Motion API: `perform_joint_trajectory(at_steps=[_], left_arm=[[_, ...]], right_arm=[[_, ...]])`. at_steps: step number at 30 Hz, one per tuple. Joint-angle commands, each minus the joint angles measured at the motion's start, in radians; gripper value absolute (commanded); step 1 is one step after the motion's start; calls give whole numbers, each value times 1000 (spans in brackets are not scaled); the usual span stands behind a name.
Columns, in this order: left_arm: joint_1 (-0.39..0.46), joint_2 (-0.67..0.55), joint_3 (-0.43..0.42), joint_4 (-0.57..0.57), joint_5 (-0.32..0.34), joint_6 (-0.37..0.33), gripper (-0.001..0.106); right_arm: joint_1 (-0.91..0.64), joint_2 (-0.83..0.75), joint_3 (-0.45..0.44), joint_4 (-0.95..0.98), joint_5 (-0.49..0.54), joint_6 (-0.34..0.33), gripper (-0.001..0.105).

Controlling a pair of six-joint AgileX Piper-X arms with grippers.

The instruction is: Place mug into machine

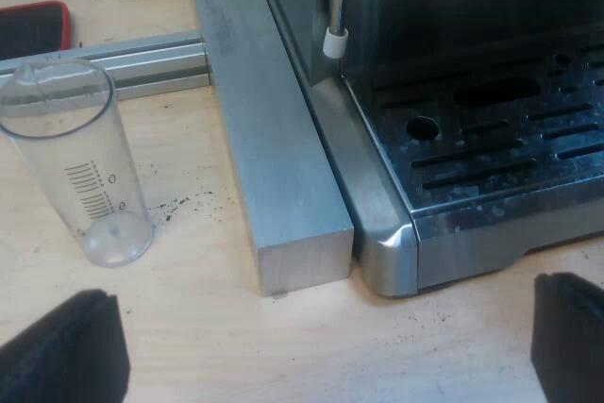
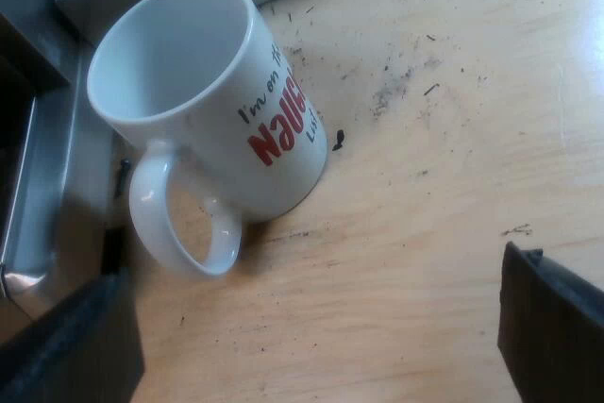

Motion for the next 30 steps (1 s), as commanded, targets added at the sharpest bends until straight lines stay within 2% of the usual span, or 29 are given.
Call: perform_joint_trajectory(at_steps=[1, 8, 10, 11, 15, 18, 24, 26, 27, 28, 30], left_arm=[[-1, -2, -4, -18, 6, -5, 88], [-1, -2, -27, 3, 6, -5, 88], [-1, -2, -52, 33, 6, -5, 88], [-1, -2, -117, 132, 6, 2, 88], [-11, -4, -144, 175, 6, 6, 88], [-49, -4, -146, 195, 11, 13, 88], [-178, -4, -146, 207, 115, 69, 88], [-232, -4, -146, 191, 200, 88, 88], [-243, -4, -146, 185, 220, 90, 88], [-264, -4, -144, 163, 283, 91, 88], [-287, -4, -140, 119, 358, 91, 88]], right_arm=[[-2, -2, -3, -7, -5, 1, 78], [-2, -2, -27, 4, -8, 1, 78], [-2, -2, -57, 42, -8, 1, 78], [8, -4, -88, 73, -8, 1, 78], [63, -4, -142, 138, -5, -25, 78], [126, -4, -184, 201, -4, -46, 78], [246, -6, -253, 311, 42, -52, 78], [287, -6, -267, 329, 58, -52, 78], [298, -6, -269, 332, 58, -52, 78], [321, -6, -269, 333, 58, -52, 78], [356, -6, -269, 333, 61, -52, 78]])
